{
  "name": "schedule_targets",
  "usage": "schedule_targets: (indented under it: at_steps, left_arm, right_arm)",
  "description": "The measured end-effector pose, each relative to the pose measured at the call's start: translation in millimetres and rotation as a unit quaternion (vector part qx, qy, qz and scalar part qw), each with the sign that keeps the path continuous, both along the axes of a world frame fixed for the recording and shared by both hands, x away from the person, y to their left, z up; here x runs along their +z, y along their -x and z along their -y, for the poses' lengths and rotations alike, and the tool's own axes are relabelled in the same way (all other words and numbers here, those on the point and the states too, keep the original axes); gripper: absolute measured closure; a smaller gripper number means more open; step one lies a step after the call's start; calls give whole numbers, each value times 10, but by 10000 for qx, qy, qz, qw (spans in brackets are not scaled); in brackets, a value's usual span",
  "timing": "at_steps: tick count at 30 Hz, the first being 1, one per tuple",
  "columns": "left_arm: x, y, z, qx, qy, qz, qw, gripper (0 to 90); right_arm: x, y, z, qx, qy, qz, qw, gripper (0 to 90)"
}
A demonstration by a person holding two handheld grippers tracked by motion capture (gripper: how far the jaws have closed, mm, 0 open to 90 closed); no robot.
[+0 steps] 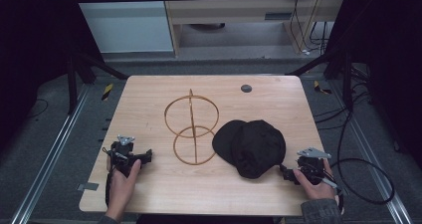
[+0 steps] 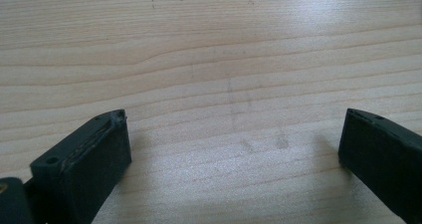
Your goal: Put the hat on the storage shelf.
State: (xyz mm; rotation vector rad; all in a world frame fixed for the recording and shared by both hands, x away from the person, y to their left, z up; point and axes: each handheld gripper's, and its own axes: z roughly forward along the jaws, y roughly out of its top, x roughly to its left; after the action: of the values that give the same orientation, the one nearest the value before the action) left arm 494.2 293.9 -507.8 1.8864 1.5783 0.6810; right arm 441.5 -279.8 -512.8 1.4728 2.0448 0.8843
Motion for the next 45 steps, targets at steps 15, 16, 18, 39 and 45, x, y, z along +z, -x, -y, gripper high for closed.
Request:
schedule_targets:
  at_steps: [15,16,18,39,45]
  left_arm:
    - [-2,17,-68,-389,-3,9,9992,0]
    - [0,19,-66,-378,-10,0,9993,0]
    - [0,22,-62,-360,-3,-2,9994,0]
    - [-1,49,-42,-311,-9,-2,9995,0]
    - [-1,52,-39,-307,-7,-7,9995,0]
  right_arm:
    - [359,188,7,258,301,-538,9978,63]
    - [405,205,24,236,313,-615,9973,63]
    - [526,241,52,276,249,-653,9972,63]
    - [1507,-84,-557,1299,98,-402,9907,59]
    - [1518,-255,-698,1426,241,-694,9870,57]
